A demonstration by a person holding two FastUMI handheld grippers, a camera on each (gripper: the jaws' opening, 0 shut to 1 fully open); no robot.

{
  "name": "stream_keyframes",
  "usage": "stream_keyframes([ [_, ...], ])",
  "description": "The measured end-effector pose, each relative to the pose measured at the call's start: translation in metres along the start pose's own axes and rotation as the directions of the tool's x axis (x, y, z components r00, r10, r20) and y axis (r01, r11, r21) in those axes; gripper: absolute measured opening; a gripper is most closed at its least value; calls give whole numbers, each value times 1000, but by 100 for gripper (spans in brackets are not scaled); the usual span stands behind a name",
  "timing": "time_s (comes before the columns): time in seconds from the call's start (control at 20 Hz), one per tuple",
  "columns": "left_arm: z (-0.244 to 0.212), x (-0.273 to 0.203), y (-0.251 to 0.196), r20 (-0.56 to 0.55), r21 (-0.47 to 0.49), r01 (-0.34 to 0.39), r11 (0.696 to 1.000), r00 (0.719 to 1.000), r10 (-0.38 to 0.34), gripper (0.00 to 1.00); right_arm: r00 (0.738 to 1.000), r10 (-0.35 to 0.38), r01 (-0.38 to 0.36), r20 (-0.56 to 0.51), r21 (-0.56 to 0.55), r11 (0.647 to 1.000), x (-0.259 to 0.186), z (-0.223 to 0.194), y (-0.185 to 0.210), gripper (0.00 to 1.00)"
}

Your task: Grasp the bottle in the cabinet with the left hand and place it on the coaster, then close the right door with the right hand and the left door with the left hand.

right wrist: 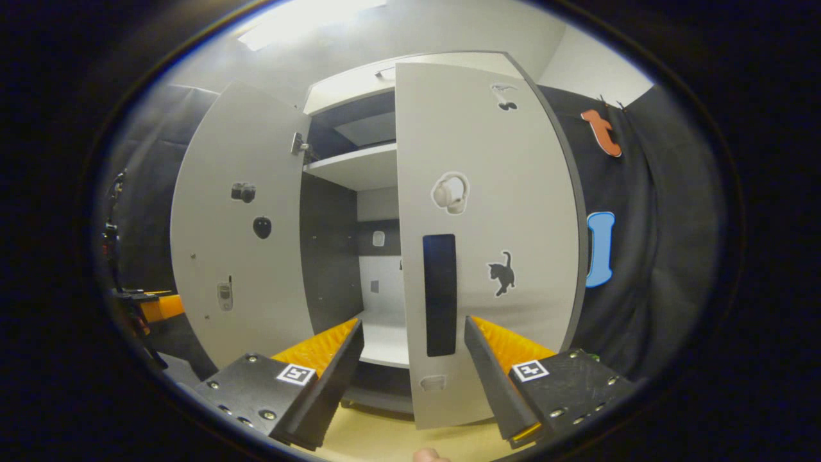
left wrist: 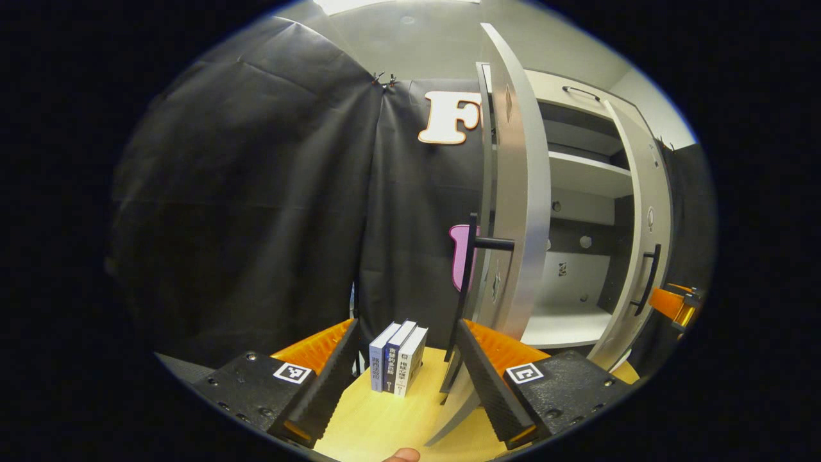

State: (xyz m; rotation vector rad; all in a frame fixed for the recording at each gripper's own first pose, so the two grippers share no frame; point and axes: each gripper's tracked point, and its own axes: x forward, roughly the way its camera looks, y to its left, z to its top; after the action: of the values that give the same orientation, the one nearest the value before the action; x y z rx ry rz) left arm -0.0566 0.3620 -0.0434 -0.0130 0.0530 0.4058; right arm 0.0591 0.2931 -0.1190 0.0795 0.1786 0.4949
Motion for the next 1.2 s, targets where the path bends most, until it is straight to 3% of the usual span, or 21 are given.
stream_keyframes([
  [0.5,-6,5,-16,-44,10,72,997,996,-72,89,1000,10,-10,-21,5,1000,6,-11,10,96],
  [0.55,-6,4,-21,-46,2,82,997,996,-82,93,1000,9,-9,-21,6,1000,6,-11,10,96],
  [0.6,-5,2,-27,-49,-6,93,996,994,-93,90,1000,8,-8,-21,6,1000,5,-10,9,96],
  [1.2,-12,2,-84,-50,-27,206,978,977,-207,94,999,-32,33,-31,31,999,-17,-12,-17,96],
])
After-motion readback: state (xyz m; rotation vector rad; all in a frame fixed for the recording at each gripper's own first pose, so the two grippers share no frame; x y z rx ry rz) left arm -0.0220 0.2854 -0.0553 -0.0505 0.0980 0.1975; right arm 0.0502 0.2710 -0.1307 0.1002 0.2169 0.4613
